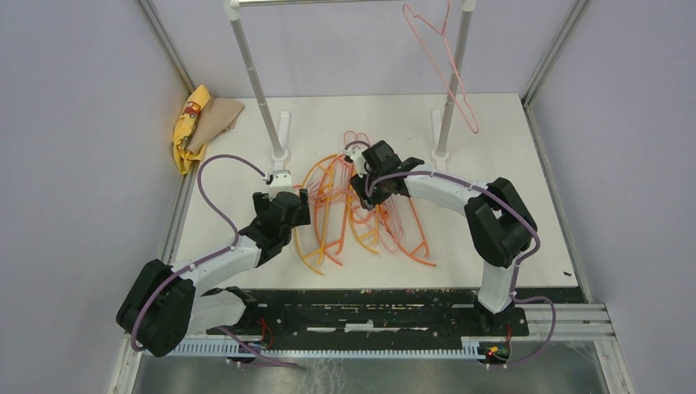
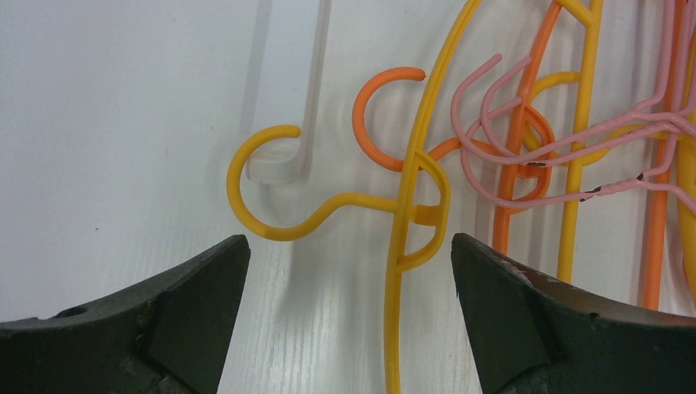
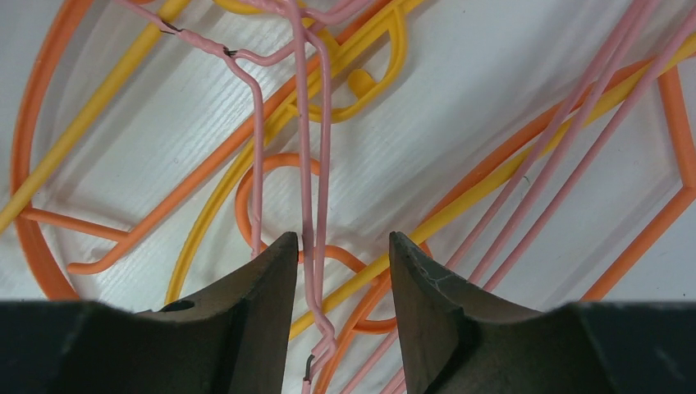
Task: Organize the hangers
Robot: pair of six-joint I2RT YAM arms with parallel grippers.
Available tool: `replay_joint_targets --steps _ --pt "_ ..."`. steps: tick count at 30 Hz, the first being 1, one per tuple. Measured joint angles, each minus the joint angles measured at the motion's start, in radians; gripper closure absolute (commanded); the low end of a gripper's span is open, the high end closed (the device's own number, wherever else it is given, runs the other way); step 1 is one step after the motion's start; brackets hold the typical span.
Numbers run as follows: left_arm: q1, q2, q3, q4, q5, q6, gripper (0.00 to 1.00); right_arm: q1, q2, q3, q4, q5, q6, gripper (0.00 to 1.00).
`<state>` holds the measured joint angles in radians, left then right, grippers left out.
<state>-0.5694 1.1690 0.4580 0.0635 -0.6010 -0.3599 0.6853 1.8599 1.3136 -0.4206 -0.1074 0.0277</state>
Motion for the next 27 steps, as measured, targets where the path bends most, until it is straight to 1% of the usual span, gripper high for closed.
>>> replay_joint_targets --steps 4,8,12,14,15,18,19,21,23,27 --pt "0.000 0.000 0.000 0.000 0.000 0.000 0.01 -0.009 0.018 0.000 0.007 0.002 -0.002 0.49" --pt "0.000 -0.001 0.000 0.000 0.000 0.000 0.01 -0.013 0.022 0.000 0.019 -0.002 -0.003 0.57" --pt "0.000 -0.001 0.000 0.000 0.000 0.000 0.01 -0.016 0.027 0.000 0.025 -0.021 0.001 0.60" --pt "0.000 -0.002 0.000 0.000 0.000 0.000 0.01 -0.018 0.036 0.000 0.030 -0.027 0.001 0.69" --pt "0.000 -0.002 0.000 0.000 0.000 0.000 0.01 -0.019 0.040 -0.002 0.032 -0.030 0.001 0.71" --pt "0.000 -0.007 0.000 0.000 0.000 0.000 0.01 -0.020 0.044 -0.006 0.032 -0.035 0.006 0.72" --pt "0.000 -0.009 0.000 0.000 0.000 0.000 0.01 -0.021 0.044 -0.007 0.034 -0.038 0.008 0.76" --pt "0.000 -0.012 0.000 0.000 0.000 0.000 0.01 -0.021 0.045 -0.008 0.037 -0.042 0.010 0.90" --pt "0.000 -0.015 0.000 0.000 0.000 0.000 0.01 -0.022 0.045 -0.009 0.039 -0.046 0.011 0.98" --pt "0.000 -0.022 0.000 -0.001 0.000 0.000 0.01 -0.026 0.042 -0.015 0.040 -0.049 0.024 0.99"
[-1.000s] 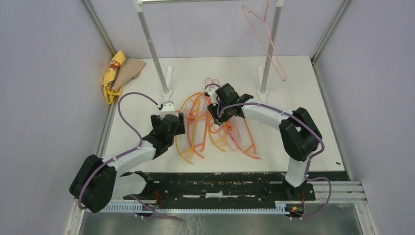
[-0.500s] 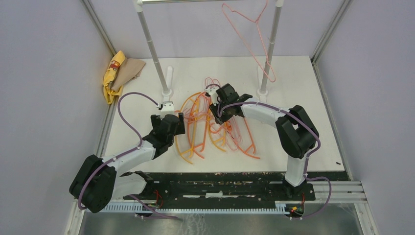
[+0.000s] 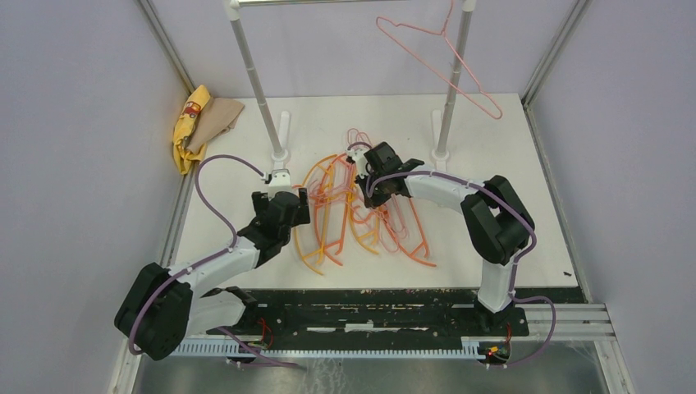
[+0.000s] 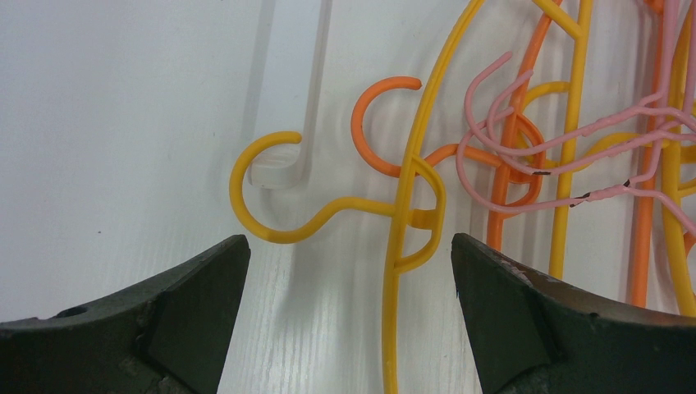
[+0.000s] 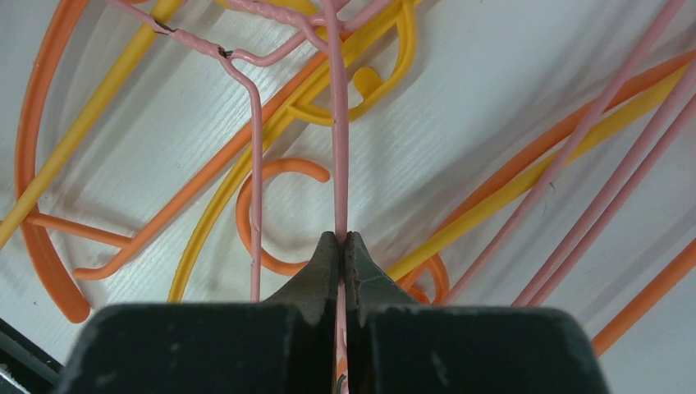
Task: Organize the hangers
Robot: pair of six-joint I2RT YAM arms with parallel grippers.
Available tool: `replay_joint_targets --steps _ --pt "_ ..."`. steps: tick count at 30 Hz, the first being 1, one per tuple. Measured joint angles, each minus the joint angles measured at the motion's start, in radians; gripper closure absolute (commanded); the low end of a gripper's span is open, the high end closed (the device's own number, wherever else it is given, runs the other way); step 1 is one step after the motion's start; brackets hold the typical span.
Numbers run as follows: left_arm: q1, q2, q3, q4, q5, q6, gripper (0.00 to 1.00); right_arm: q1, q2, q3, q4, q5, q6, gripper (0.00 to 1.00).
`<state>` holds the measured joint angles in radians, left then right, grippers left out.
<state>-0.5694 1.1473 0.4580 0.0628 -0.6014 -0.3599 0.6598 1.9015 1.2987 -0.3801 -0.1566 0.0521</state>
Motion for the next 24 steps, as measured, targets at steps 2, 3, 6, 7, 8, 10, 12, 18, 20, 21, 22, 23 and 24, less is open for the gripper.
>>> replay_joint_targets --steps 2,3,6,7,8,10,12,18,20,21,22,23,24 --pt "0.000 -0.004 0.000 0.000 0.000 0.000 0.01 -0.001 -0.018 -0.013 -0.003 0.000 0.007 0.99" --pt "0.000 -0.007 0.000 0.000 -0.001 0.000 0.01 -0.001 -0.037 -0.022 -0.003 0.000 0.013 0.99" --pt "0.000 -0.021 -0.002 0.000 -0.006 -0.001 0.01 -0.002 -0.111 -0.042 -0.010 0.000 0.035 0.99" --pt "0.000 -0.030 -0.005 0.000 -0.010 -0.001 0.01 -0.004 -0.139 -0.046 -0.010 0.000 0.045 0.99" --pt "0.000 -0.043 -0.010 0.000 -0.014 -0.001 0.01 -0.005 -0.164 -0.048 -0.009 -0.001 0.056 0.99" --pt "0.000 -0.069 -0.020 0.000 -0.024 -0.001 0.01 -0.009 -0.222 -0.053 0.007 -0.008 0.086 0.99" --pt "0.000 -0.096 -0.028 0.001 -0.028 -0.001 0.01 -0.016 -0.269 -0.053 0.031 -0.023 0.122 0.99" --pt "0.000 -0.129 -0.043 0.008 -0.038 -0.002 0.01 -0.061 -0.340 -0.047 0.172 -0.115 0.302 1.00" --pt "0.000 -0.129 -0.043 0.007 -0.042 -0.002 0.00 -0.087 -0.335 -0.022 0.232 -0.175 0.389 0.99" --pt "0.000 -0.129 -0.043 0.008 -0.044 -0.002 0.00 -0.104 -0.328 0.003 0.269 -0.212 0.446 0.99" --pt "0.000 -0.129 -0.043 0.008 -0.045 -0.002 0.00 -0.119 -0.317 0.031 0.304 -0.242 0.496 0.99" --pt "0.000 -0.129 -0.043 0.008 -0.046 -0.002 0.00 -0.131 -0.304 0.064 0.340 -0.269 0.543 0.99" --pt "0.000 -0.129 -0.043 0.008 -0.047 -0.002 0.00 -0.144 -0.285 0.107 0.385 -0.298 0.597 0.99"
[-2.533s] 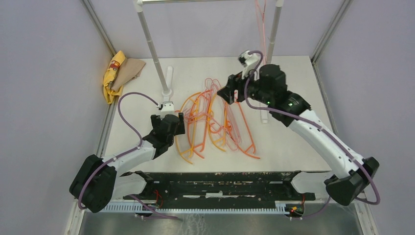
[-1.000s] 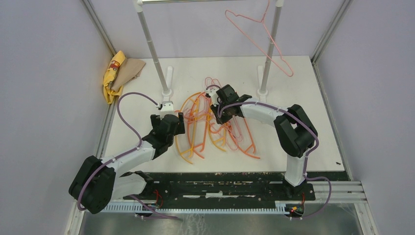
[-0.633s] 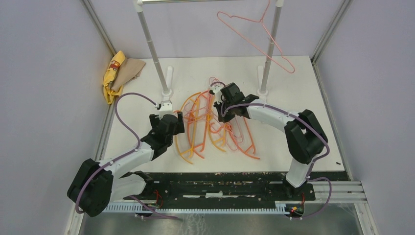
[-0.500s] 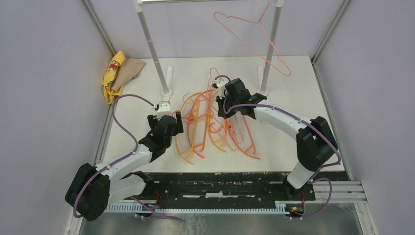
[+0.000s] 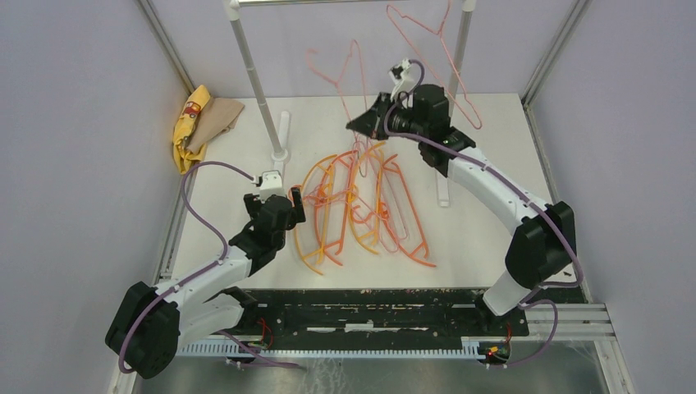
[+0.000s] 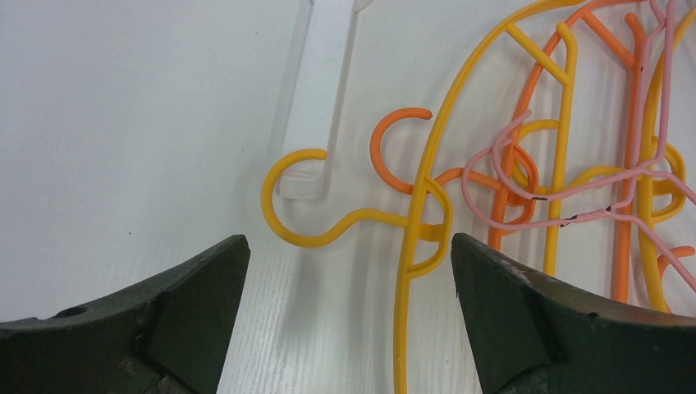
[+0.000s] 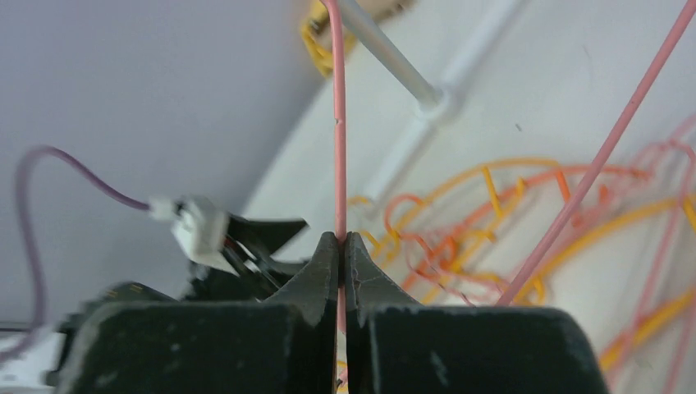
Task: Organize the hangers
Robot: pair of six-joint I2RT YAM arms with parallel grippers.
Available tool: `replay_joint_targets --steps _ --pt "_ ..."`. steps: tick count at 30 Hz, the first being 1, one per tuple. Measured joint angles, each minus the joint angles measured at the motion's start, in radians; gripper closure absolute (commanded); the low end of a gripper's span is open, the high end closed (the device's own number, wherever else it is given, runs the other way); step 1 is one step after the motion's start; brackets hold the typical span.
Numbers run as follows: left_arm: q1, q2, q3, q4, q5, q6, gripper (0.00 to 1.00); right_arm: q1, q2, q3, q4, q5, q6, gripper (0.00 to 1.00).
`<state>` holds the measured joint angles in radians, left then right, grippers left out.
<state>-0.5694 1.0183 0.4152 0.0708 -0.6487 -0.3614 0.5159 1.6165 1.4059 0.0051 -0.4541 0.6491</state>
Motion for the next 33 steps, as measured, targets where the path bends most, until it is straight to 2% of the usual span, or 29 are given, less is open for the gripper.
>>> replay_joint_targets --steps 7,15,26,33 --pt "0.000 -0.004 -0.002 -0.001 -0.010 -0.001 0.00 -0.052 0.068 0.180 0.271 -0.096 0.255 0.99" --pt "0.000 -0.009 -0.003 -0.001 -0.016 -0.020 0.00 -0.056 0.069 0.209 0.354 -0.076 0.346 0.99" --pt "0.000 -0.017 -0.003 -0.002 -0.017 -0.027 0.00 -0.143 0.055 0.032 0.418 0.070 0.462 0.99" --pt "0.000 -0.018 -0.003 -0.002 -0.017 -0.028 0.00 -0.185 -0.083 -0.087 0.431 0.141 0.473 1.00"
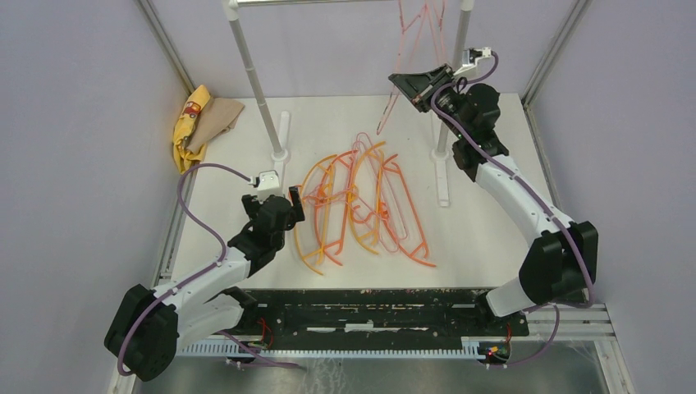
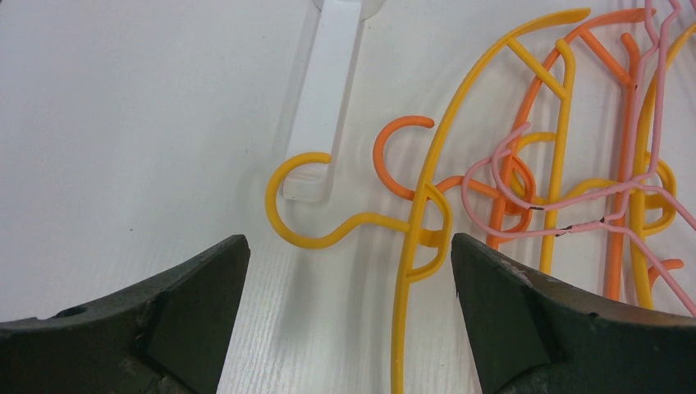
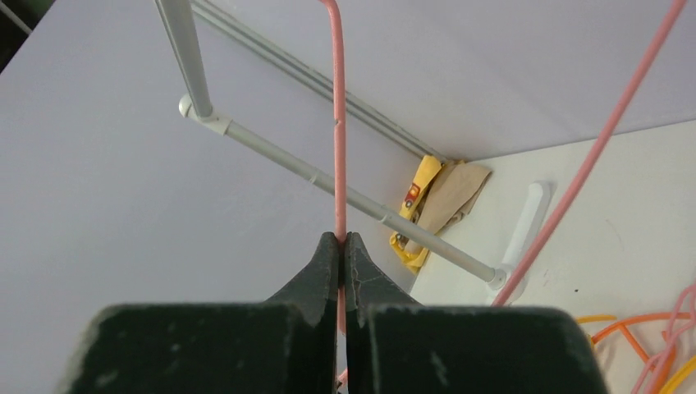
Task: Organize the hangers
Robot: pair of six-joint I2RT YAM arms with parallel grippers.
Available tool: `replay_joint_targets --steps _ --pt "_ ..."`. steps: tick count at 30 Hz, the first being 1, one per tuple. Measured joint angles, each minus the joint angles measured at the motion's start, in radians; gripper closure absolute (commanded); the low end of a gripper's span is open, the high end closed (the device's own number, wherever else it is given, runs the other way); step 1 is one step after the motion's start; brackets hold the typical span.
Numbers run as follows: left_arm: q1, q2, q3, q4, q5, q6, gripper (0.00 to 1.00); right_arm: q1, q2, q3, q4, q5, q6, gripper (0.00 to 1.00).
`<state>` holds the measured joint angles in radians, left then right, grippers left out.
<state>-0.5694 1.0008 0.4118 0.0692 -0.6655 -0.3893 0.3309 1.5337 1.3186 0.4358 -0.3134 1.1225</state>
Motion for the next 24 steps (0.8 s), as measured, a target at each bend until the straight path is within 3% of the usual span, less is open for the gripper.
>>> replay_joint_targets --steps 5,10,15,24 --pt "0.000 0.000 0.000 0.000 0.000 0.000 0.00 -0.039 -0.076 -0.041 -0.011 0.048 -0.002 0.99" --pt "0.000 0.000 0.000 0.000 0.000 -0.001 0.00 -0.050 -0.082 -0.041 -0.050 0.064 -0.006 0.68" --pt "0.000 0.000 0.000 0.000 0.000 -0.001 0.00 -0.049 -0.089 -0.043 -0.103 0.074 -0.031 0.45" --pt "0.000 0.012 0.000 0.000 0.002 -0.001 0.00 -0.050 -0.229 -0.108 -0.186 0.089 -0.109 0.28"
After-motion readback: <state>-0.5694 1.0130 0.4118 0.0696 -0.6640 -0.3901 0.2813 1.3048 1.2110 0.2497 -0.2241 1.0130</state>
